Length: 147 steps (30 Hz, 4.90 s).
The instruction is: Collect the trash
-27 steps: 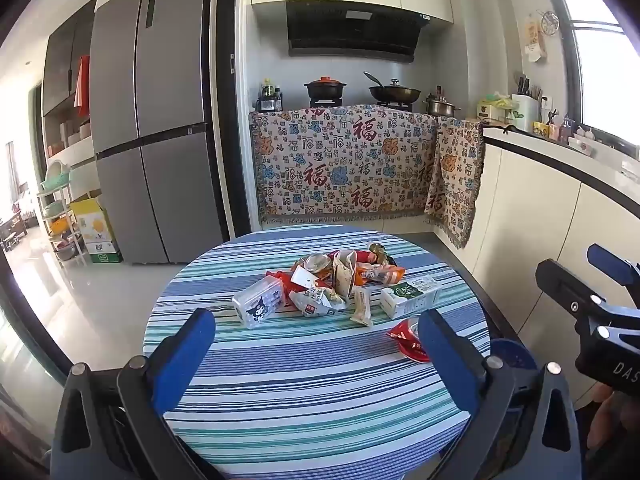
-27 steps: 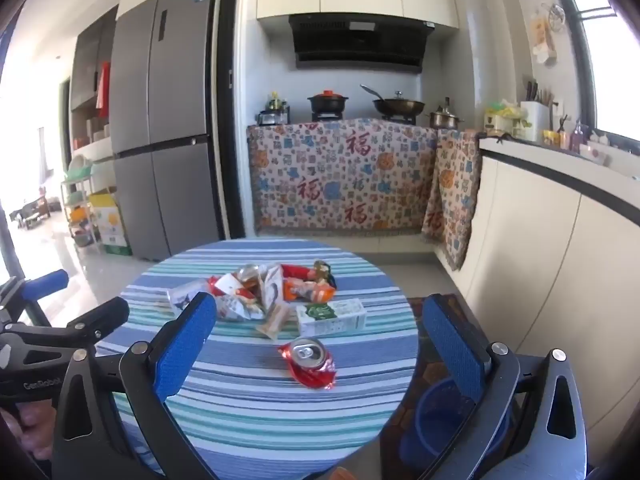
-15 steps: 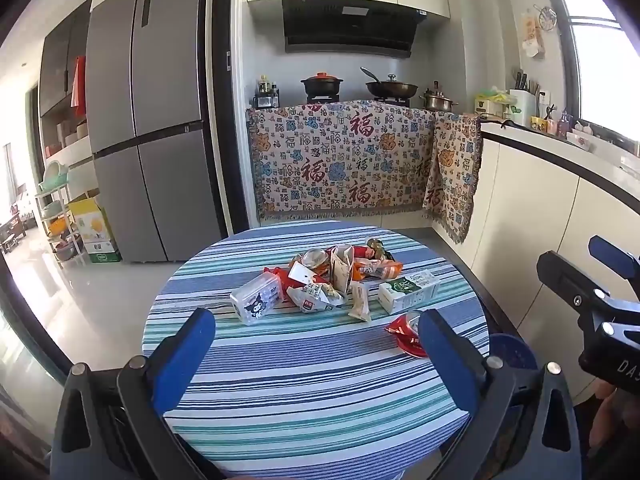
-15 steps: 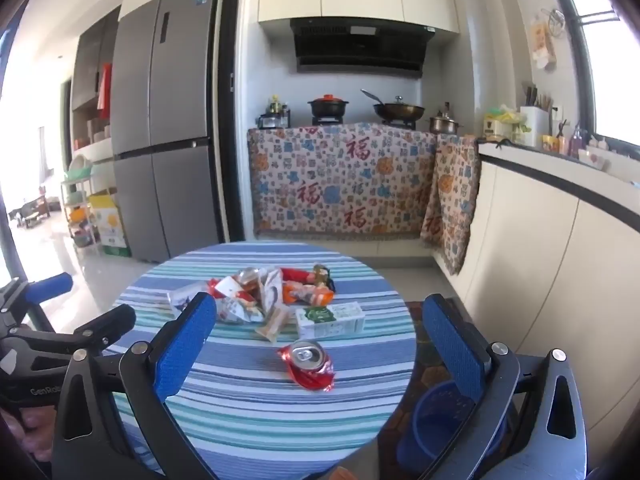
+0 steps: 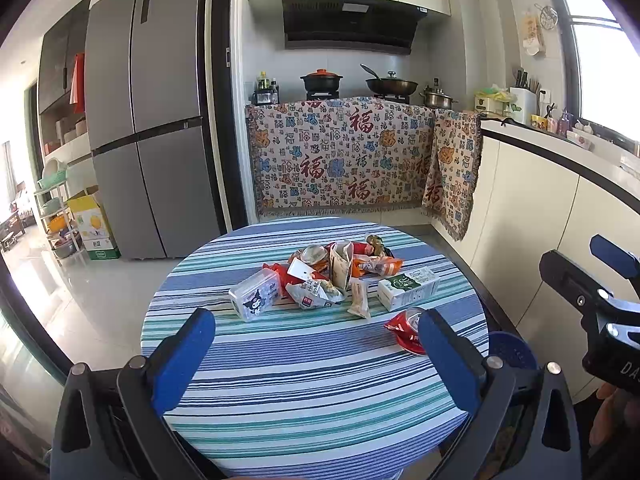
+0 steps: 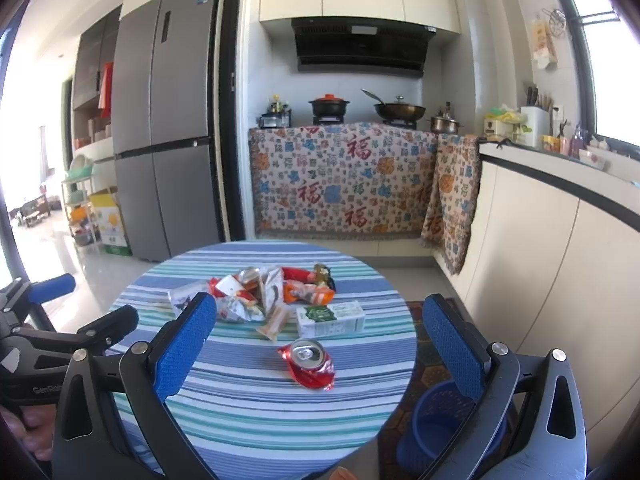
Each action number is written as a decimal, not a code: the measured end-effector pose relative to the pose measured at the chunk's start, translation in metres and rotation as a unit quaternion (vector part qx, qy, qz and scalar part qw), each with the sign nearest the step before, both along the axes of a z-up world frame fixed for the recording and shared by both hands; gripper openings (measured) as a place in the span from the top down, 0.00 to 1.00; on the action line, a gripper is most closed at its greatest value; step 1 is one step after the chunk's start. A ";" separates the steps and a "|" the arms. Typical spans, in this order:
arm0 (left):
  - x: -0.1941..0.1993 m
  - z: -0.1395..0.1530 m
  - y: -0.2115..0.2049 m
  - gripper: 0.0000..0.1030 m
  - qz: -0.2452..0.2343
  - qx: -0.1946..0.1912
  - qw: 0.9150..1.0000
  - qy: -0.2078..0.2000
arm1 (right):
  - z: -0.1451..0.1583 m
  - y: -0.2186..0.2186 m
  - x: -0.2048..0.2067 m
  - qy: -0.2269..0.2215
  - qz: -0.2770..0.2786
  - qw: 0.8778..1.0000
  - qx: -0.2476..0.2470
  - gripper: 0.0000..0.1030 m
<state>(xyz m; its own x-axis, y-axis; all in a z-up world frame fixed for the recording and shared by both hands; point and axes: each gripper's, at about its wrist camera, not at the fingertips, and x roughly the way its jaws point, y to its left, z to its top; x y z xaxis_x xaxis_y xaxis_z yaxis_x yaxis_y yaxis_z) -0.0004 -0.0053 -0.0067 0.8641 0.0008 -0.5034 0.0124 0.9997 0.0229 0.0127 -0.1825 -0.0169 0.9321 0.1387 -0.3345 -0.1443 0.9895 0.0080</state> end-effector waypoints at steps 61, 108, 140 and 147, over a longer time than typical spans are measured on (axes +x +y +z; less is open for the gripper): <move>0.002 -0.001 -0.001 0.00 -0.003 0.004 1.000 0.006 | 0.000 -0.003 -0.004 0.004 0.002 1.000 -0.005 0.00; 0.053 -0.084 0.036 0.00 -0.005 -0.027 0.995 0.093 | -0.073 -0.007 0.040 0.056 0.028 0.998 -0.001 0.00; 0.206 -0.190 0.124 0.00 -0.035 0.001 0.977 0.211 | -0.211 0.027 0.165 0.233 0.091 0.967 -0.048 0.23; 0.221 -0.192 0.131 0.00 -0.084 0.010 0.973 0.212 | -0.208 0.045 0.180 0.239 0.083 0.966 -0.048 0.35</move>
<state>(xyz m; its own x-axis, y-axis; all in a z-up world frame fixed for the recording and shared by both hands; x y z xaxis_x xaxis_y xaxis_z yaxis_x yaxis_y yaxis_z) 0.2209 0.1261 -0.1990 0.5666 -0.1097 -0.8167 0.1886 0.9821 -0.0011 0.1925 -0.1377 -0.2246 0.6353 0.2200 -0.7402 -0.3033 0.9526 0.0228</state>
